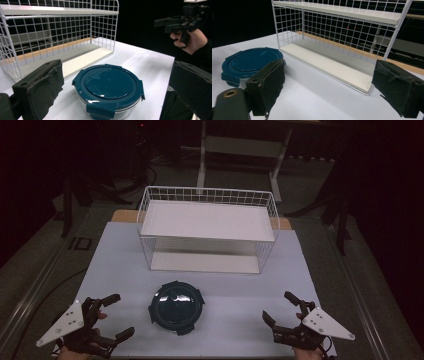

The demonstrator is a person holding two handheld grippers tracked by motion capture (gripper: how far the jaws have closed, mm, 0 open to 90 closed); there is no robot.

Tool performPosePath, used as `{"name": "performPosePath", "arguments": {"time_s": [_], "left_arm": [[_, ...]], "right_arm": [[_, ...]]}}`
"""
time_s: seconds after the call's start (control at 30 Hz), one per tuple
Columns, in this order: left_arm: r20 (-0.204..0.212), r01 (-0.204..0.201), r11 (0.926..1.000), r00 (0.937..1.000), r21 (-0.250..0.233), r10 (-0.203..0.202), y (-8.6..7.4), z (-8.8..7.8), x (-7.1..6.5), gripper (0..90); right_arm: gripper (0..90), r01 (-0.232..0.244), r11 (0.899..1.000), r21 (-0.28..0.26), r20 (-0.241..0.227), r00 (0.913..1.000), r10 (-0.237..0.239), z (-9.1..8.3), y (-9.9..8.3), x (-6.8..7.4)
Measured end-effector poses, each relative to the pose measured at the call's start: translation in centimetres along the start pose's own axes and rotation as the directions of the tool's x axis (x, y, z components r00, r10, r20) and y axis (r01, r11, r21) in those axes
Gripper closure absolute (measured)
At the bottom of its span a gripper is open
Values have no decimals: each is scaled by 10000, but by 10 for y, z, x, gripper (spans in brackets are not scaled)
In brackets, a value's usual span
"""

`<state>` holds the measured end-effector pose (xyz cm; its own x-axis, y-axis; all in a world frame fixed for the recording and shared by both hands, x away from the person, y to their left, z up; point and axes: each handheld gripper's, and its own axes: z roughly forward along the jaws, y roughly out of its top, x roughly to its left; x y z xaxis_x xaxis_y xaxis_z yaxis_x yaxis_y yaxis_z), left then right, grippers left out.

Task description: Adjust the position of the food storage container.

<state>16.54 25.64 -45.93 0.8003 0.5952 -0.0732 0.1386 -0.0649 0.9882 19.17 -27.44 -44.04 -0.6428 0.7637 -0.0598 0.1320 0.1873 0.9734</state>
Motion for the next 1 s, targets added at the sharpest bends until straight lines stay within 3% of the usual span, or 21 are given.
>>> {"name": "performPosePath", "arguments": {"time_s": [0.4,0.5,0.6,0.87,1.0], "left_arm": [[-275,-114,9999,9996,73,115,0,0,2,0],[-424,-176,9998,9989,71,179,0,-1,1,0],[-223,-35,9999,9997,110,37,3,0,4,0],[19,-98,9966,10000,815,97,7,3,10,0],[110,-96,9883,9999,1525,80,3,5,15,37]], "right_arm": [[109,51,10000,-46,-190,9998,-52,0,2,1],[109,80,10000,-16,-339,9994,-80,1,3,1],[109,-127,9998,135,-851,9963,138,3,4,-2],[109,11,9999,-112,-716,9974,-19,3,10,-6],[109,94,9998,-166,-678,9976,-105,3,9,-5]]}}
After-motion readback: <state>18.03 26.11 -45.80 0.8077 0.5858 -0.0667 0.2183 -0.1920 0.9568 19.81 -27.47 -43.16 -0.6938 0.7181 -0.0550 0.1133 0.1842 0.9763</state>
